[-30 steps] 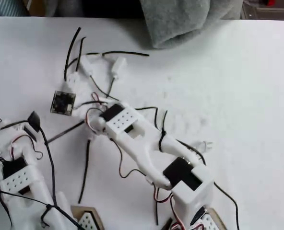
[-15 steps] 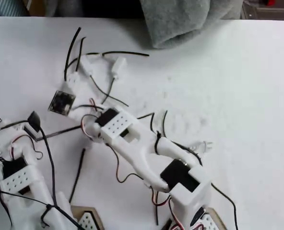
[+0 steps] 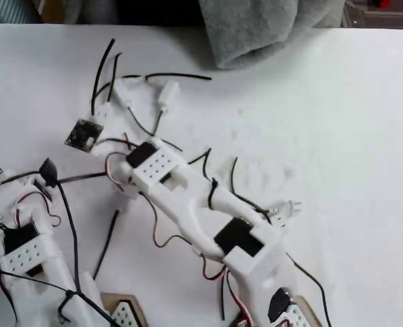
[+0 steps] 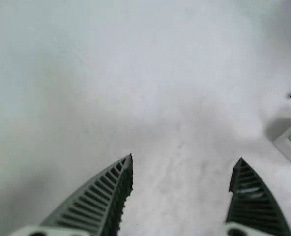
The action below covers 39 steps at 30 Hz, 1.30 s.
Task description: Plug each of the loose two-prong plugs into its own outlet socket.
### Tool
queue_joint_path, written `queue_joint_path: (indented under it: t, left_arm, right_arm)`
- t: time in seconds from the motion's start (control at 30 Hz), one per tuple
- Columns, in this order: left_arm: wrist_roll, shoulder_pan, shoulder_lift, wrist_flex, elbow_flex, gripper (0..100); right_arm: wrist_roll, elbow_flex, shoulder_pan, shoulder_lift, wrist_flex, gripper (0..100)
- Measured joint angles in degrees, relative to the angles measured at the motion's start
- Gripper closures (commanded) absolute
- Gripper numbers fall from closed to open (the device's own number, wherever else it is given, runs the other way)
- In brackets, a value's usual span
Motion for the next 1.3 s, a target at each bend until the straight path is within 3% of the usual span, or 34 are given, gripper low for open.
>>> queue_joint_path:
  t: [0.17,0.37,0.67,0.87,1.07,1.3]
  left_arm:
    - [0.0,0.0,0.0,0.0,0.0,69]
    - [0.0,0.0,0.0,0.0,0.0,69]
    - [0.0,0.0,0.0,0.2,0.0,69]
    - [-3.3,0.0,0.0,3.2,0.0,69]
    - [-7.0,1.0,0.0,6.2,-0.7,69]
    - [-17.2,13.4,0.0,15.9,-4.6,69]
  right_arm:
    - [-0.2,0.0,-0.4,-1.4,1.2,76.0]
    - [-0.2,0.9,-0.2,-6.2,5.1,67.7]
    - [0.1,8.5,-0.2,-26.0,9.5,66.4]
    - [7.1,17.8,0.8,-45.8,12.8,66.4]
    - [8.4,28.7,11.1,-62.2,12.9,66.5]
    - [8.4,41.9,26.9,-68.0,12.3,66.5]
